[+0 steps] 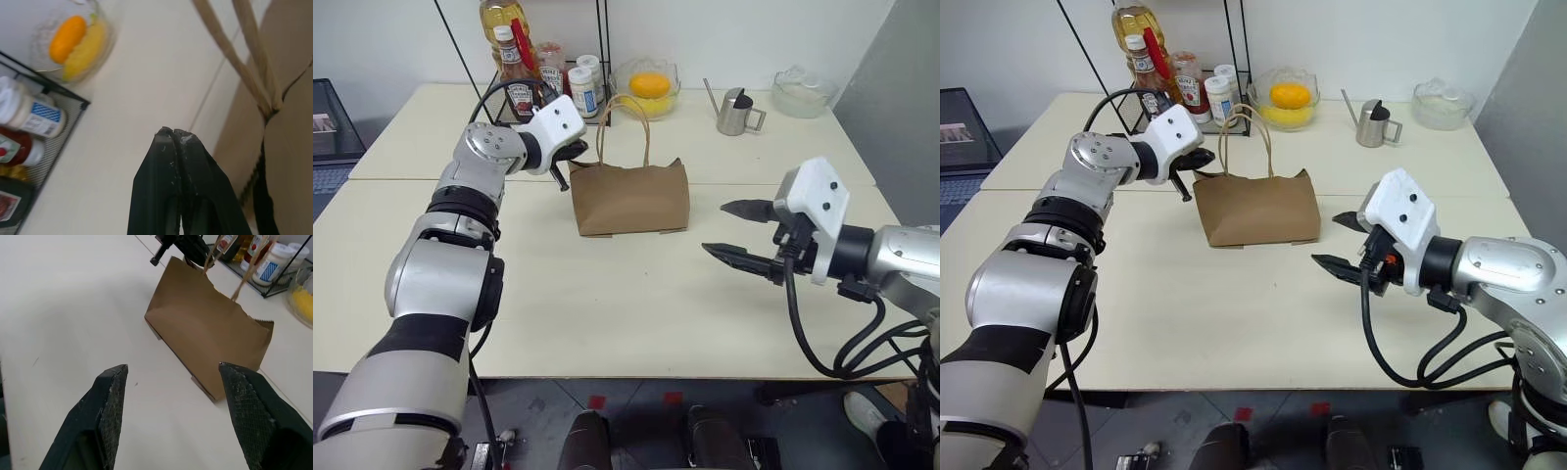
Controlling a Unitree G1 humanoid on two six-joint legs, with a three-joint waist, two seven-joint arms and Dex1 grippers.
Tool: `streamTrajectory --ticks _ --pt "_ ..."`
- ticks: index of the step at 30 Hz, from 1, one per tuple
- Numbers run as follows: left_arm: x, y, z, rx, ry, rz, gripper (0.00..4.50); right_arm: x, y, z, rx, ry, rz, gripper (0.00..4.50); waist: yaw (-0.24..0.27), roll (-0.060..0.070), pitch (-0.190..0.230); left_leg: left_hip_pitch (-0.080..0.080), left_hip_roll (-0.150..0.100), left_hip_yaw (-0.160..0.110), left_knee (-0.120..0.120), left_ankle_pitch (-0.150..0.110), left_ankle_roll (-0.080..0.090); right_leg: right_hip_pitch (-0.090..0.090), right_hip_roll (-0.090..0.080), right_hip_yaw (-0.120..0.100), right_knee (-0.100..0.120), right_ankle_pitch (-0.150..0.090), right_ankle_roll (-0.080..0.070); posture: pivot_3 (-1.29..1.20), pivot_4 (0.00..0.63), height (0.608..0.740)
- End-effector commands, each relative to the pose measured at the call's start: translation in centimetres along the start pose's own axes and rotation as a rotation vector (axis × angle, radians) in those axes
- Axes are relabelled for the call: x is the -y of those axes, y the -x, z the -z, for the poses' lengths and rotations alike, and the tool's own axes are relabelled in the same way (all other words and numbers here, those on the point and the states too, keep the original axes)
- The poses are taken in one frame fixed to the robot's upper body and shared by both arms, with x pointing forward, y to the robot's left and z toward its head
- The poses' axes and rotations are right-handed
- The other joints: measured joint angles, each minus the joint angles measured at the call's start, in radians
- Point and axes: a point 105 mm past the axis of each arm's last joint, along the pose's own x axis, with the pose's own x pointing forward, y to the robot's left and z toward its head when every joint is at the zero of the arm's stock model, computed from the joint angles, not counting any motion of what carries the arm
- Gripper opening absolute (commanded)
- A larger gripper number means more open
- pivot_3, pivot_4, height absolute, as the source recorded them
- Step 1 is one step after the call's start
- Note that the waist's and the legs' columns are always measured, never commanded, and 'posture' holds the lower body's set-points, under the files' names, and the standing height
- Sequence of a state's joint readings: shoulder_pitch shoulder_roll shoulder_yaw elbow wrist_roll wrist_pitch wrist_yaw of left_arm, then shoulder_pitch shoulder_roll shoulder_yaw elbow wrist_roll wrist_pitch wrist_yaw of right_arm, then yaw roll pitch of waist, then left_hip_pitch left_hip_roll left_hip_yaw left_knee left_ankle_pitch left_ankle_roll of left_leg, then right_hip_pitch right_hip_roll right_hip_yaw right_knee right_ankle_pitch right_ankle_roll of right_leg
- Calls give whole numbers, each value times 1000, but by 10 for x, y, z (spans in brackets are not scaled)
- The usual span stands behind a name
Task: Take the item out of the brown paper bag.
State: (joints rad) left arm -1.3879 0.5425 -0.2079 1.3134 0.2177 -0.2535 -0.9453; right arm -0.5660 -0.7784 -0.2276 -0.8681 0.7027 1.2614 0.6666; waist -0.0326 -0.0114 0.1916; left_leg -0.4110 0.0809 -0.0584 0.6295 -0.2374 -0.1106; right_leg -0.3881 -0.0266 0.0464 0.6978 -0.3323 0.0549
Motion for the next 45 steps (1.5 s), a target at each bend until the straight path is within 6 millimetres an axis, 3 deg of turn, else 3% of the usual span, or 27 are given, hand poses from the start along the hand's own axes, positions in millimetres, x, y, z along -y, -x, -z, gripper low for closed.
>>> streamTrajectory --ticks 1,16,23,29,34,38,43,45 --pt "3 8 -18 50 -25 126 57 -3 9 -6 12 30 12 3105 0 0 0 0 0 0 0 0 0 0 0 0 0 0 0 0 150 740" --pt "56 39 -7 62 -75 604 57 -14 14 3 -39 -1 -84 3105 -3 0 0 0 0 0 0 0 0 0 0 0 0 0 0 0 150 740" --pt "105 62 -10 85 -73 755 57 -17 11 6 -38 -8 -104 3105 -7 0 0 0 1 -1 1 0 0 1 0 0 1 0 0 0 150 740" --pt "90 69 -35 191 -149 644 57 -19 11 9 -40 3 -103 3105 5 0 0 0 1 -2 4 -1 5 2 1 -1 1 0 0 0 150 740" --pt "87 91 -49 246 -246 632 57 -24 10 11 -19 16 -97 3105 2 0 0 0 1 -3 3 -1 5 2 1 -1 1 0 0 0 150 740" --pt "111 99 -50 275 -295 722 1189 -32 8 16 1 23 -106 3105 1 0 0 0 1 -3 3 -1 5 2 1 0 1 0 0 0 150 740" --pt "148 103 -28 265 -401 831 2698 -49 5 22 25 23 -141 3105 1 0 0 1 1 -3 3 -1 5 3 1 0 2 0 0 0 150 740" --pt "157 101 -21 267 -446 851 2698 -52 5 25 21 21 -149 3105 2 0 0 1 1 -3 4 -1 5 3 1 0 1 0 0 0 150 740"
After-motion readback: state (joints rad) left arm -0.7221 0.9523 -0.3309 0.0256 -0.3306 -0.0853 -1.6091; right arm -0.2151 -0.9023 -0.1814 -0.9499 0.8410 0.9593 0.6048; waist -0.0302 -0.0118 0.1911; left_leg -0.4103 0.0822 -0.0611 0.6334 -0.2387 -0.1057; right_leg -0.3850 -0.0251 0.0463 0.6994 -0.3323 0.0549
